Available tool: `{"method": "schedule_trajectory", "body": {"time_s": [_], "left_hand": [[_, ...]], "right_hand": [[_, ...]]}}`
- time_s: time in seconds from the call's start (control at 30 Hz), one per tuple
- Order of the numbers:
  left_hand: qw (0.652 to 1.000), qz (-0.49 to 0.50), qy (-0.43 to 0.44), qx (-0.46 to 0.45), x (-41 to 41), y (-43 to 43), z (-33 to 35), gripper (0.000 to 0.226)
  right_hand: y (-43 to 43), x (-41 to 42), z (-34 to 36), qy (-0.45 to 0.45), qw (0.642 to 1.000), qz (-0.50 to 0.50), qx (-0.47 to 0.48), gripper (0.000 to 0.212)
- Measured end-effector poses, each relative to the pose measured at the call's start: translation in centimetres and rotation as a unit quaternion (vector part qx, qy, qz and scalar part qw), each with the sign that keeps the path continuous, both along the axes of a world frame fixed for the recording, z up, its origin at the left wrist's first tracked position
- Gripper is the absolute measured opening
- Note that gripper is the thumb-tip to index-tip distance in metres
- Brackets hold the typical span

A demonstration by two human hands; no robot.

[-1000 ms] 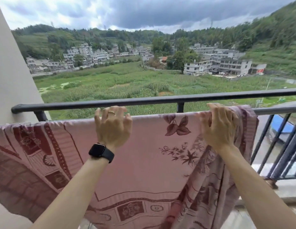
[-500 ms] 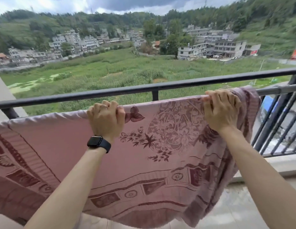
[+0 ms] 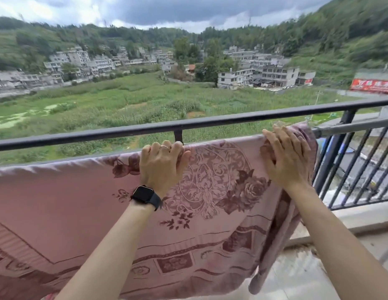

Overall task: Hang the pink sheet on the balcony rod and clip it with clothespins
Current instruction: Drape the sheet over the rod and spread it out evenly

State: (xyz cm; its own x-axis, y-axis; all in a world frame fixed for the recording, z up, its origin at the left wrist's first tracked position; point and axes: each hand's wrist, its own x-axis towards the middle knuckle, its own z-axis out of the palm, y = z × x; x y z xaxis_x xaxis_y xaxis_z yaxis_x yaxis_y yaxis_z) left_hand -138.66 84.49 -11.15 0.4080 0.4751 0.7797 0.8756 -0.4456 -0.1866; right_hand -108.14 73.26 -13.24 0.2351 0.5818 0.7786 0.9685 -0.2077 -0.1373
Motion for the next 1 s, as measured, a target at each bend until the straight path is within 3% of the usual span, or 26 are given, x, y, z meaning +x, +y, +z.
{"method": "schedule_trajectory", "body": {"time_s": [0.07, 0.17, 0.27, 0.37, 0.5, 0.57, 0.7, 0.87, 1.0], "left_hand": [[0.999, 0.016, -0.039, -0.006, -0.3, 0.1, -0.3, 0.039], [0.989, 0.061, -0.126, -0.041, 0.4, 0.3, 0.2, 0.039], [0.991, 0.056, -0.112, -0.056, 4.5, -0.6, 0.9, 0.037], [0.993, 0.004, -0.089, -0.073, 8.9, -1.8, 1.6, 0.036], [0.993, 0.014, -0.069, -0.091, 9.2, -0.8, 1.5, 0.046], [0.996, 0.003, -0.042, -0.073, 6.4, 0.5, 1.2, 0.046], [0.998, 0.012, -0.021, -0.06, 1.1, 3.4, 0.2, 0.051], [0.995, 0.033, -0.035, -0.082, -1.8, 4.3, 0.0, 0.048], [0.996, 0.004, -0.05, -0.068, -0.3, 4.4, 2.0, 0.049]], "right_hand": [[0.7, -0.7, -0.3, 0.019, 0.999, 0.019, 0.034, 0.042], [1.1, -1.1, 0.0, 0.175, 0.976, -0.014, 0.127, 0.031], [1.6, -1.4, 0.4, 0.275, 0.949, 0.06, 0.141, 0.04], [2.0, -3.7, 1.2, 0.267, 0.951, 0.11, 0.111, 0.041], [2.3, -4.0, 4.2, 0.207, 0.963, 0.159, 0.066, 0.025], [2.3, -2.5, 6.3, 0.193, 0.968, 0.149, 0.061, 0.021], [2.7, 0.4, 5.5, 0.257, 0.957, 0.079, 0.106, 0.021], [2.2, -1.4, 2.3, 0.327, 0.942, 0.065, 0.041, 0.035], [3.9, -4.7, 5.2, 0.354, 0.932, 0.058, -0.062, 0.066]]}}
